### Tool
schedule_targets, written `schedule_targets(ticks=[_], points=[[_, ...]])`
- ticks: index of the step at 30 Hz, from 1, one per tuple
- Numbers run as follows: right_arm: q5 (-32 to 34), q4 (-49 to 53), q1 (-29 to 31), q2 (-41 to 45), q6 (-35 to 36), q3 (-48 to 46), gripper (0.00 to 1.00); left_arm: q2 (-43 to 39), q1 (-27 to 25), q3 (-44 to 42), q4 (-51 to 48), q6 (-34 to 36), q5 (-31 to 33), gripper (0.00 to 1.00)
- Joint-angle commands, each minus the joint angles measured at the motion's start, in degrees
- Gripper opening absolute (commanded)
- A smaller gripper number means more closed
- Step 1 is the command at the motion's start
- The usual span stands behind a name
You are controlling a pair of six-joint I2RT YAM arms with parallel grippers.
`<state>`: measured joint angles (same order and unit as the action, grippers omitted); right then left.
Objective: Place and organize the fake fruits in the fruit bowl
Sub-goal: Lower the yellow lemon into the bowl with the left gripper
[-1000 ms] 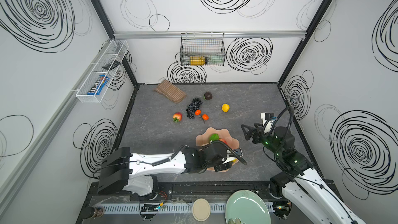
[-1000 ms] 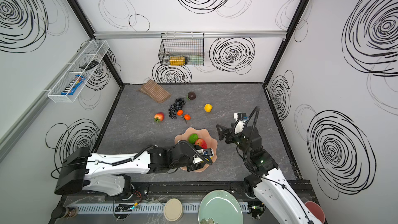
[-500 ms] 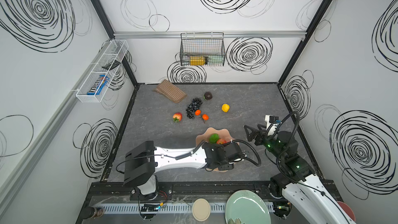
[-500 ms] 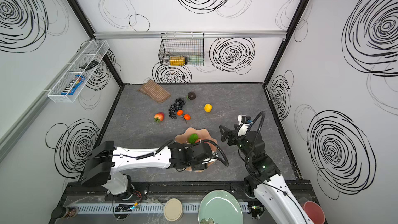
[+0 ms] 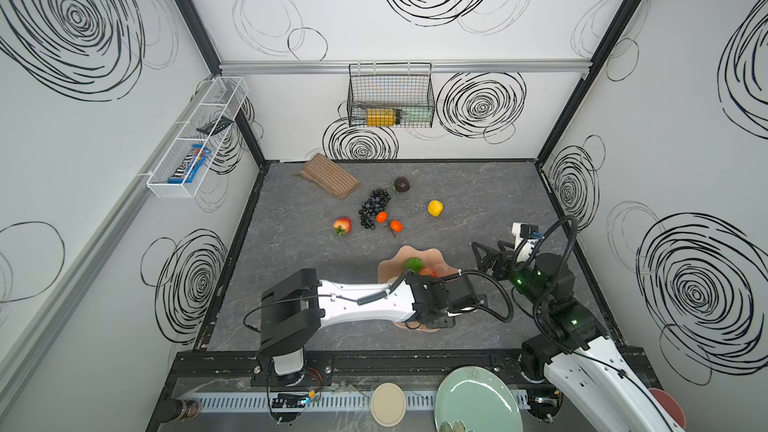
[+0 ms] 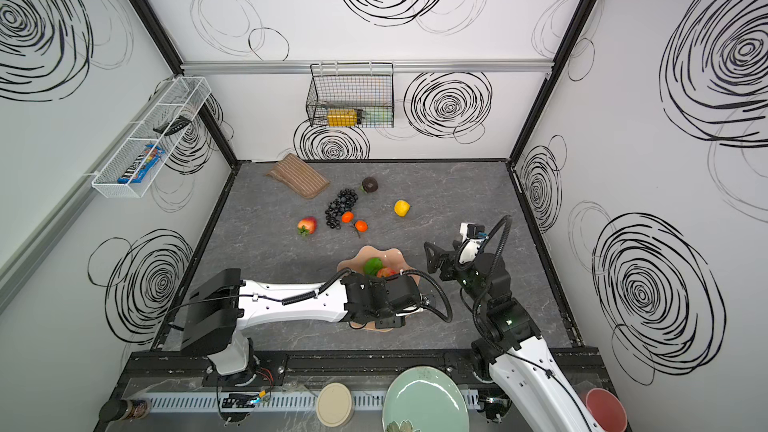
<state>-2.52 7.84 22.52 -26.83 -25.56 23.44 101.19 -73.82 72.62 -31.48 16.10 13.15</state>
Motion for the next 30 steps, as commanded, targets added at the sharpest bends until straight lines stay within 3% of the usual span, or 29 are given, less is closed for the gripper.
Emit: schedule_targets(ticks=[1, 8, 19, 30], points=[[0.15, -0.97, -0.36, 0.55, -0.62, -0.80, 0.98, 0.99, -0.18, 1.73, -2.07, 0.92, -0.14, 0.58], [-0.15, -1.10, -0.46, 0.50, -0.61, -0.84, 0.98, 0.68, 0.04, 1.57, -2.03, 0.89, -0.33, 0.67], [-0.86, -1.24, -0.55, -0.06, -1.03, -0.96, 0.98, -1.01, 0.26, 1.23, -1.70, 0.62, -0.31, 0.73], [-1.44, -1.07, -0.73, -1.03, -1.25, -0.01, 0.98, -8.03, 1.28, -2.40, 4.55, 0.51, -3.11, 0.83]])
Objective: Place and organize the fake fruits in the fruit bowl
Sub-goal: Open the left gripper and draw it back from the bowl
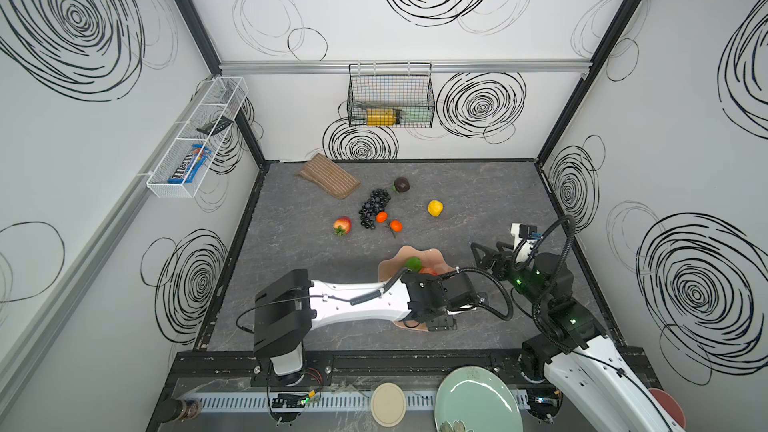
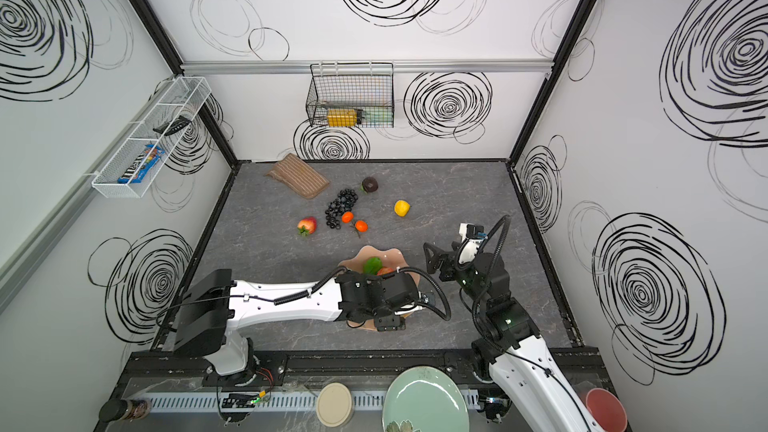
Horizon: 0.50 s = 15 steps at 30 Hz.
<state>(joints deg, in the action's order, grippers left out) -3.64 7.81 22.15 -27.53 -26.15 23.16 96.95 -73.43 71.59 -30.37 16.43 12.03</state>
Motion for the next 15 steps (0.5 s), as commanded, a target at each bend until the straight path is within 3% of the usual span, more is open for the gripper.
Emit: schedule_targets(ticks=[1, 6, 9, 11, 15], points=[[-0.39, -0.95, -0.39, -0.52, -0.65, 0.46, 0.98, -4.99, 1.29, -2.08, 4.45, 0.02, -2.84, 0.83], [0.05, -0.78, -0.57, -1.76, -0.23, 1.99, 0.98, -13.55, 4.27, -8.14, 12.46, -1.91, -7.62, 0.84], [0.48, -0.85, -0.85, -4.10, 0.04, 3.54, 0.99, -21.28, 7.64, -14.22, 20.65, -5.62, -7.40, 0.84], [0.11, -1.20, -1.28, -6.48, 0.23, 4.98, 0.99, -27.07, 10.57, -19.50, 27.32, -9.93, -7.91, 0.84], [-1.30, -2.46, -2.23, -14.11, 0.58, 8.57, 0.99, -37.42, 19.32, -29.37, 35.55, -24.35, -2.60, 0.84]])
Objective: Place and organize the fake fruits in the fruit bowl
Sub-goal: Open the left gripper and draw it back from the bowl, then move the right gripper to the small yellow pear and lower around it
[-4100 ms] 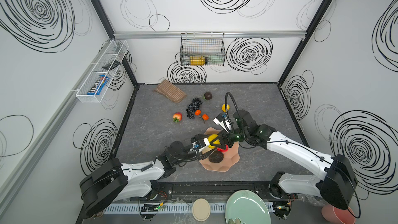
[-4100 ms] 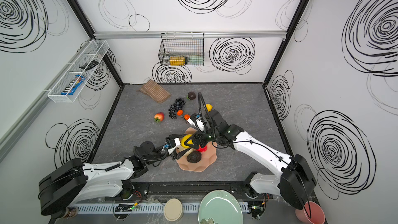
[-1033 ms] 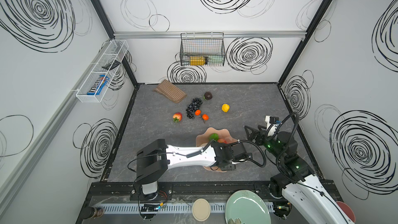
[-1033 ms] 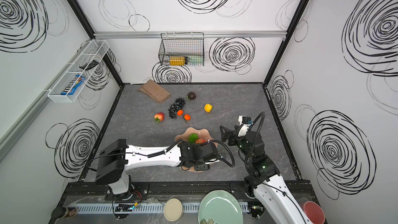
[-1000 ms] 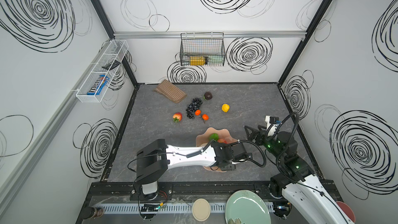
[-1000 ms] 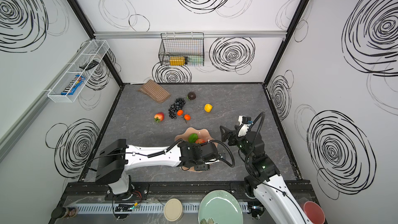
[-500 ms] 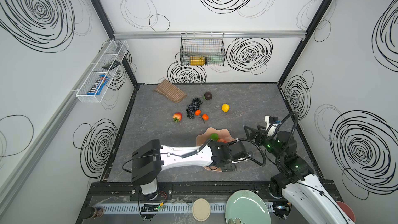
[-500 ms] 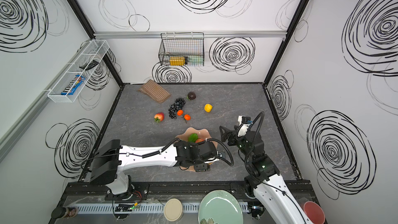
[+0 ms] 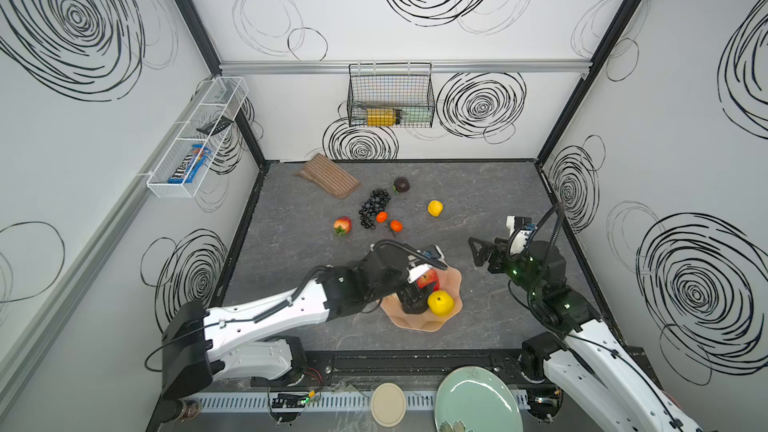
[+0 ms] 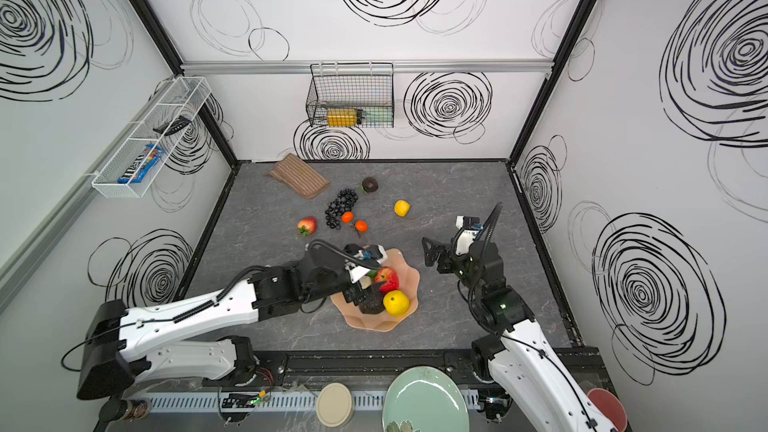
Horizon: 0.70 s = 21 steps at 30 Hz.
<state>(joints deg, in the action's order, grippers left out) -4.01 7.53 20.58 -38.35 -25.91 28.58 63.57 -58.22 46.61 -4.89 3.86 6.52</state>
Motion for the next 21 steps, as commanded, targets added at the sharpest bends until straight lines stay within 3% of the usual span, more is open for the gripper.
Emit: schedule_targets(ticks=[1, 11, 14, 21], points=[[-1.34, -2.70, -0.96, -5.31, 0.34, 4.06, 0.99, -6.61, 6.48, -6.58, 10.32, -15.21, 4.51, 0.84], [-3.34, -8.06, -2.65, -24.18, -1.89, 11.56, 0.99, -24.90, 27.04, -26.53, 13.85, -31.95, 7.58, 0.83], [-3.81, -9.67, -2.70, -29.82, -3.33, 13.68, 0.99, -27.26, 28.95, -30.67, 15.71, -33.12, 7.18, 0.83], [-9.01, -11.89, -2.72, -44.27, -6.79, 20.54, 0.96, -33.23, 28.96, -40.26, 23.15, -29.83, -0.23, 0.84]])
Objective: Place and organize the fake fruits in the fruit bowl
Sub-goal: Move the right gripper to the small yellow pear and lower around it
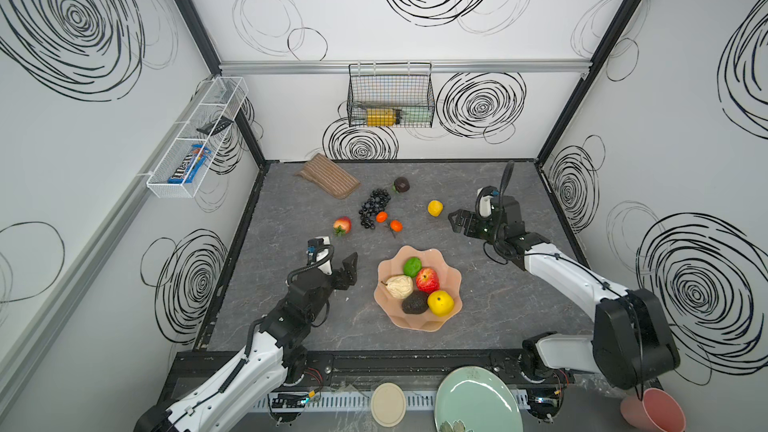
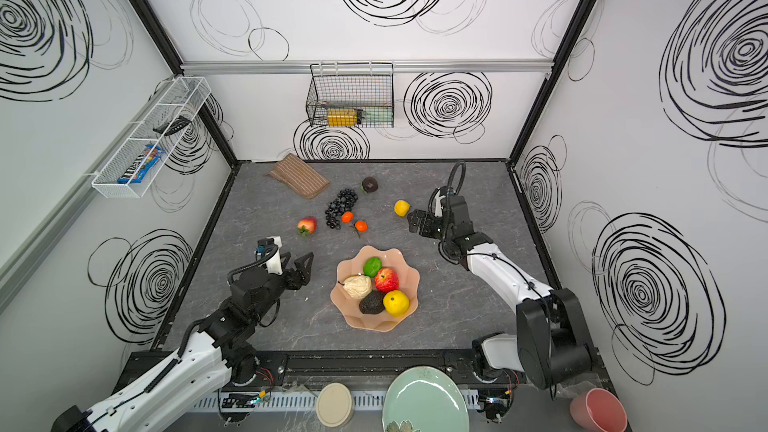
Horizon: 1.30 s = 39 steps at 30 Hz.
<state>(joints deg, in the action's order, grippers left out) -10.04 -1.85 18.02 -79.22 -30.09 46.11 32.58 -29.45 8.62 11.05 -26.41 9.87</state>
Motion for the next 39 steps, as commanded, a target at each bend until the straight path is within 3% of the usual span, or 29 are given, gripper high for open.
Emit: schedule_targets(ticks=[1, 9, 16, 39], points=[[-3.67, -2.24, -0.18, -6.21, -3.06, 4.54, 0.95, -3.33, 0.20, -3.23, 7.49, 1.26, -4.15, 0.84], [-6.21, 4.13, -0.26, -22.97, -1.28, 18.16, 0.89, -12.66, 0.43, -5.89, 5.03, 1.63, -2.52, 0.90], [-5.12, 4.98, -0.26, -31.04, -1.20, 24.77, 0.84, -12.26, 0.54, -6.24, 5.44, 1.63, -2.29, 0.90], [-4.65, 8.31, 0.83, -46.51, 1.82, 39.78, 0.85, -10.18, 0.70, -5.90, 7.14, 1.63, -3.19, 0.92]])
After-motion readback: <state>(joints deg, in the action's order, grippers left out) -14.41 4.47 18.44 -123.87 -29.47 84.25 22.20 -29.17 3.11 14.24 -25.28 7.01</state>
